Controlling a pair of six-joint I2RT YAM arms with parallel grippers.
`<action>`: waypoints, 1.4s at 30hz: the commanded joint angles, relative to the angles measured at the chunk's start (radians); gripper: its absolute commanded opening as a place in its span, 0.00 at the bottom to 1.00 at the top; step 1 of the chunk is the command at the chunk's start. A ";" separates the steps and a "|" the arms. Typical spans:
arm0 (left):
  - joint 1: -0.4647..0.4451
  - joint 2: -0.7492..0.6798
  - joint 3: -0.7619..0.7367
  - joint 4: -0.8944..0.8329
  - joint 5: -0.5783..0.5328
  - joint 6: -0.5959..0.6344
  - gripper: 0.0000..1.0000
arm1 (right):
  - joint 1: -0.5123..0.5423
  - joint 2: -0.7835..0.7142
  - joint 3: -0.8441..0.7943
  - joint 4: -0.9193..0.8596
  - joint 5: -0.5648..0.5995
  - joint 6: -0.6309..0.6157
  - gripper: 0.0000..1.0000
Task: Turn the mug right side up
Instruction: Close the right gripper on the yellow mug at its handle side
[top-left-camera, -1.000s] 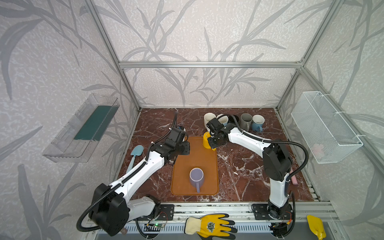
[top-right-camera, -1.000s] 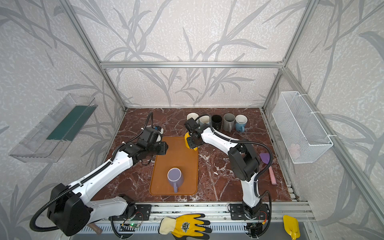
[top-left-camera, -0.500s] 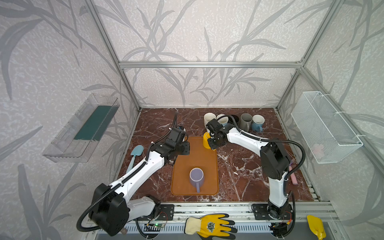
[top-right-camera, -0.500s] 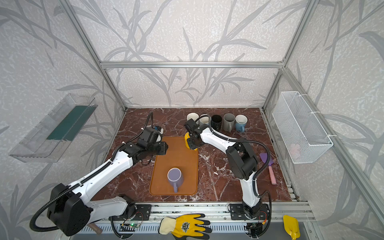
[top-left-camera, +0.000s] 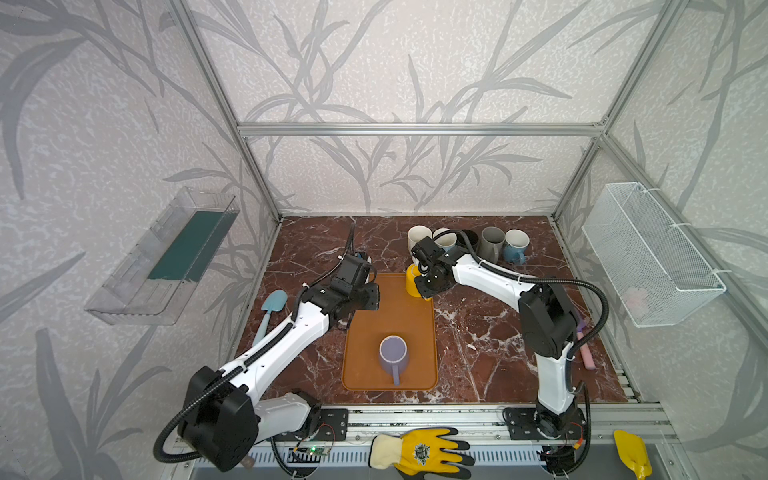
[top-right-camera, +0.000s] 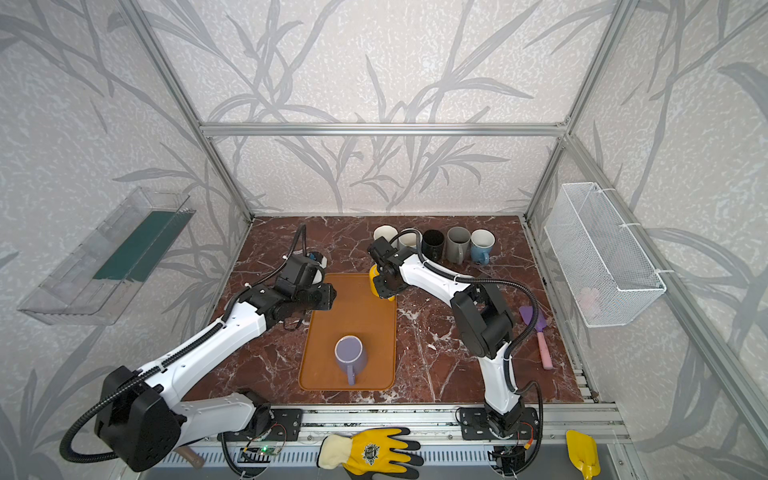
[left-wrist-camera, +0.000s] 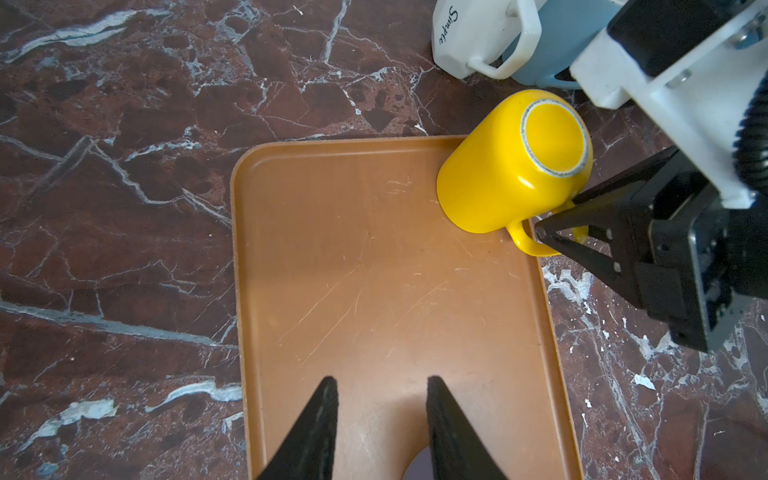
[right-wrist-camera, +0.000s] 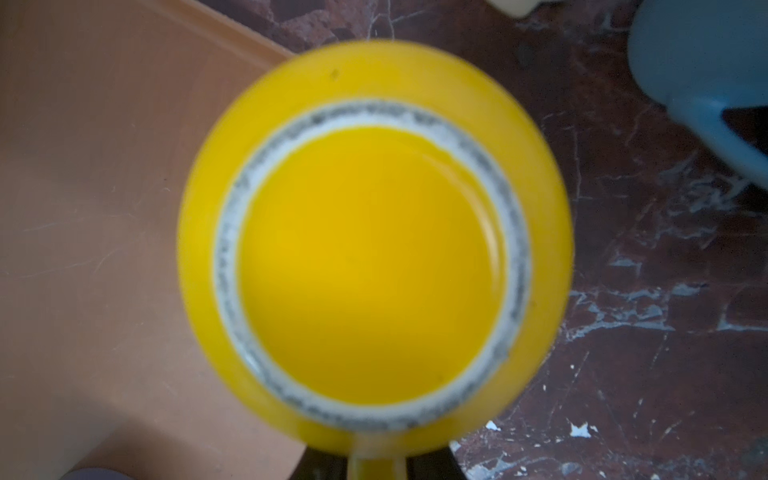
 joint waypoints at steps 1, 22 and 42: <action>0.004 0.003 0.025 -0.022 -0.014 0.023 0.39 | -0.006 0.013 0.028 -0.031 0.004 -0.006 0.20; 0.012 -0.022 0.025 -0.032 -0.037 0.004 0.41 | -0.005 -0.030 0.021 -0.038 -0.007 -0.016 0.00; 0.025 -0.058 0.030 -0.038 -0.014 -0.016 0.40 | -0.005 -0.183 -0.094 0.036 -0.041 -0.027 0.00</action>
